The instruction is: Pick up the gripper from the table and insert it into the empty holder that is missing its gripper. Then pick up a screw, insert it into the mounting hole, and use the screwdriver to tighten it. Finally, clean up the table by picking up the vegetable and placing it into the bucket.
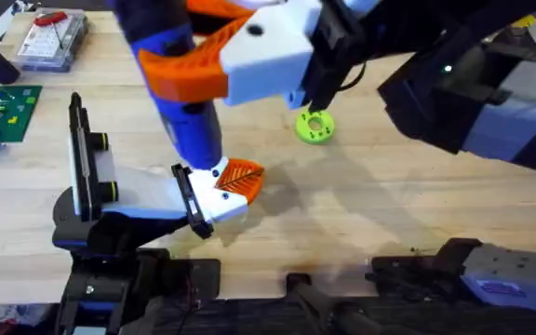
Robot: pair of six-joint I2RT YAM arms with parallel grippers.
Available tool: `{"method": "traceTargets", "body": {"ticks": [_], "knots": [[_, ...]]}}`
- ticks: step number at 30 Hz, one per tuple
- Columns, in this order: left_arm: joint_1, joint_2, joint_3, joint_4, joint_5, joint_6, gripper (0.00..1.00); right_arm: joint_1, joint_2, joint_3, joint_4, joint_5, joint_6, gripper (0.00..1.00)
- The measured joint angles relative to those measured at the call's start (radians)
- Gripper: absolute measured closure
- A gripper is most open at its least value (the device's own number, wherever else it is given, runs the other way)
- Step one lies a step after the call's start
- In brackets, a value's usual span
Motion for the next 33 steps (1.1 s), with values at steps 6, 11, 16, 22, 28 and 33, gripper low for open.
{"method": "traceTargets", "body": {"ticks": [6, 11, 16, 22, 28, 33], "knots": [[0.0, 0.0, 0.0, 0.0, 0.0, 0.0, 0.988, 0.024, 0.034, 0.0, 0.001, -0.001, -0.028, 0.948], [0.0, 0.0, 0.0, 0.0, 0.0, 0.0, 0.988, 0.024, 0.065, 0.0, -0.003, 0.0, -0.041, 0.946], [0.0, 0.0, 0.0, 0.0, 0.0, 0.0, 0.988, 0.024, 0.068, 0.0, -0.003, -0.001, -0.057, 0.947], [0.0, 0.0, 0.0, 0.0, 0.0, 0.0, 0.988, 0.024, 0.068, 0.0, -0.012, -0.004, -0.076, 0.948], [0.0, 0.0, 0.0, 0.0, 0.0, 0.0, 0.988, 0.024, 0.068, 0.0, -0.026, -0.013, -0.097, 0.946], [0.0, 0.0, 0.0, 0.0, 0.0, 0.0, 0.988, 0.015, 0.068, 0.0, -0.058, -0.019, -0.118, 0.947]]}}
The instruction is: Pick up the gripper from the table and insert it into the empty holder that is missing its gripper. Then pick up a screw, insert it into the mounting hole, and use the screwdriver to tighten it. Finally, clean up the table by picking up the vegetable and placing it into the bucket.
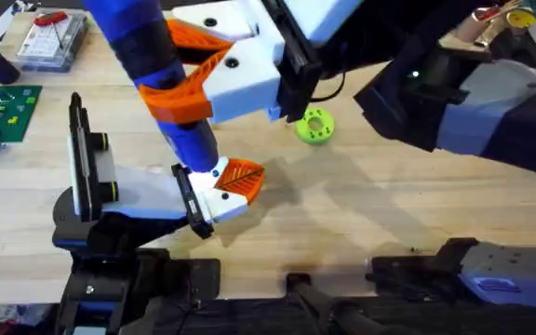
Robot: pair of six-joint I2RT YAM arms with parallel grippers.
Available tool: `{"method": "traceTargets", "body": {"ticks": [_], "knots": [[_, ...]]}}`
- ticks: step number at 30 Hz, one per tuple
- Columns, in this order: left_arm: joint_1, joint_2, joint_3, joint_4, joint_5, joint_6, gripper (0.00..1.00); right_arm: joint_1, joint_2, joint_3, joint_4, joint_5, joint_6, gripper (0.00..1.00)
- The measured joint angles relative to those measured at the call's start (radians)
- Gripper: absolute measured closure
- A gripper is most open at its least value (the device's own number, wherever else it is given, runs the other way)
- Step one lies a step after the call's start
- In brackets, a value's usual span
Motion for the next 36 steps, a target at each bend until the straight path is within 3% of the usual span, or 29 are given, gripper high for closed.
{"method": "traceTargets", "body": {"ticks": [36], "knots": [[0.0, 0.0, 0.0, 0.0, 0.0, 0.0, 0.988, -0.009, 0.0, -0.044, -0.027, -0.001, -0.086, 0.947]]}}
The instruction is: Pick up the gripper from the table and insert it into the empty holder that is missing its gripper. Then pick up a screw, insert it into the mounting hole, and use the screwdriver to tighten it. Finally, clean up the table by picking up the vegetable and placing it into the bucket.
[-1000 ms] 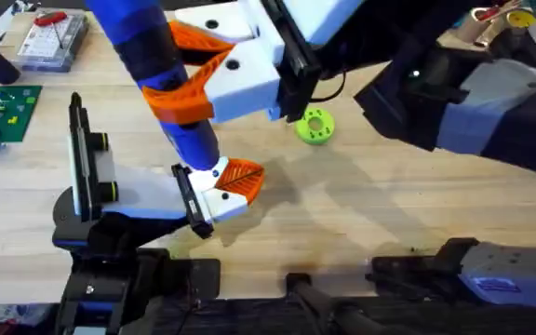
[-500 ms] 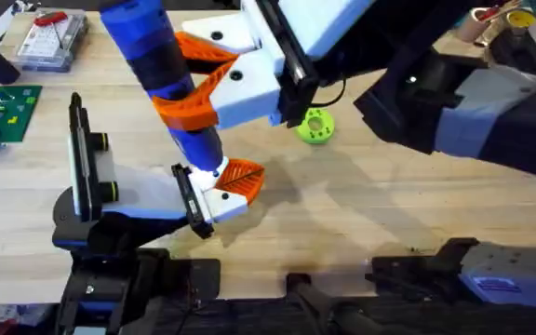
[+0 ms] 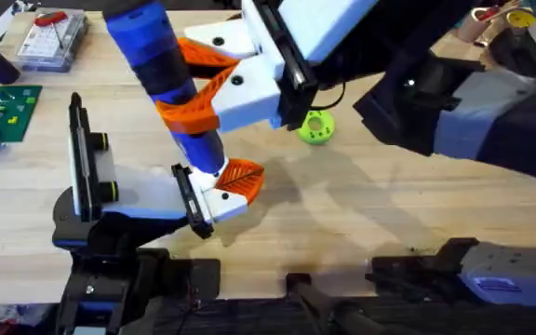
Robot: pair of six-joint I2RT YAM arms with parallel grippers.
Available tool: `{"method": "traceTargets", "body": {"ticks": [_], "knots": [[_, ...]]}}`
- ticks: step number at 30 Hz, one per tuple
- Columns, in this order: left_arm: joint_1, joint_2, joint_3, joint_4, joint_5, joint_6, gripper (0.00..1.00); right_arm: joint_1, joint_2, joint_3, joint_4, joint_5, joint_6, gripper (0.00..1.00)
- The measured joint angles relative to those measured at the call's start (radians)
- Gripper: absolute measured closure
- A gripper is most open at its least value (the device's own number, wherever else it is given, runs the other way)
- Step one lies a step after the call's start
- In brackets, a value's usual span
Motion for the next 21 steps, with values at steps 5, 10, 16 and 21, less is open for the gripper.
{"method": "traceTargets", "body": {"ticks": [5, 10, 16, 21], "knots": [[0.0, 0.0, 0.0, 0.0, 0.0, 0.0, 0.988, 0.001, 0.0, 0.0, 0.0, 0.0, -0.016, 0.946], [0.0, 0.0, 0.0, 0.0, 0.0, 0.0, 0.988, 0.001, 0.0, 0.0, 0.0, 0.0, -0.024, 0.948], [0.0, 0.0, 0.0, 0.0, 0.0, 0.0, 0.988, 0.001, 0.0, 0.0, 0.0, 0.0, -0.025, 0.946], [0.0, 0.0, 0.0, 0.0, 0.0, 0.0, 0.988, 0.001, 0.0, 0.0, 0.0, 0.0, -0.025, 0.947]]}}
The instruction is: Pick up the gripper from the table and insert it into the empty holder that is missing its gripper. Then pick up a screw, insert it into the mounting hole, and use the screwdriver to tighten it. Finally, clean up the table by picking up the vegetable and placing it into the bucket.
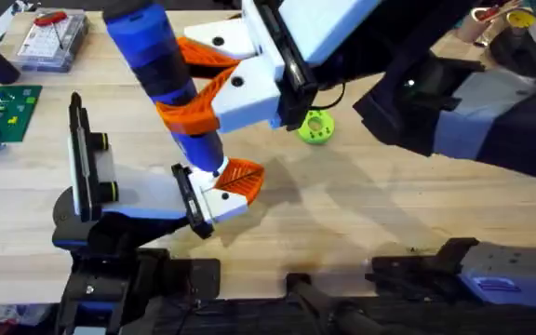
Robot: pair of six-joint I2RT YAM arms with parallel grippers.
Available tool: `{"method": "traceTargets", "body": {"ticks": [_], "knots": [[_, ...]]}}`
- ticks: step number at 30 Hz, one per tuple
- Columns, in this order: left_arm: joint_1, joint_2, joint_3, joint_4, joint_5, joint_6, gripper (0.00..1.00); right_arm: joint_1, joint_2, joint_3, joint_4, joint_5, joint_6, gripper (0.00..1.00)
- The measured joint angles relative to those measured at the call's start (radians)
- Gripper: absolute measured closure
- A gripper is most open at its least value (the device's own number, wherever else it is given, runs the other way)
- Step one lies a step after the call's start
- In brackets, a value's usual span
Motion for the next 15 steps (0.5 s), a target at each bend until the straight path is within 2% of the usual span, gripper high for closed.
{"method": "traceTargets", "body": {"ticks": [15], "knots": [[0.0, 0.0, 0.0, 0.0, 0.0, 0.0, 0.988, 0.008, 0.002, 0.0, 0.0, 0.0, 0.0, 0.948]]}}
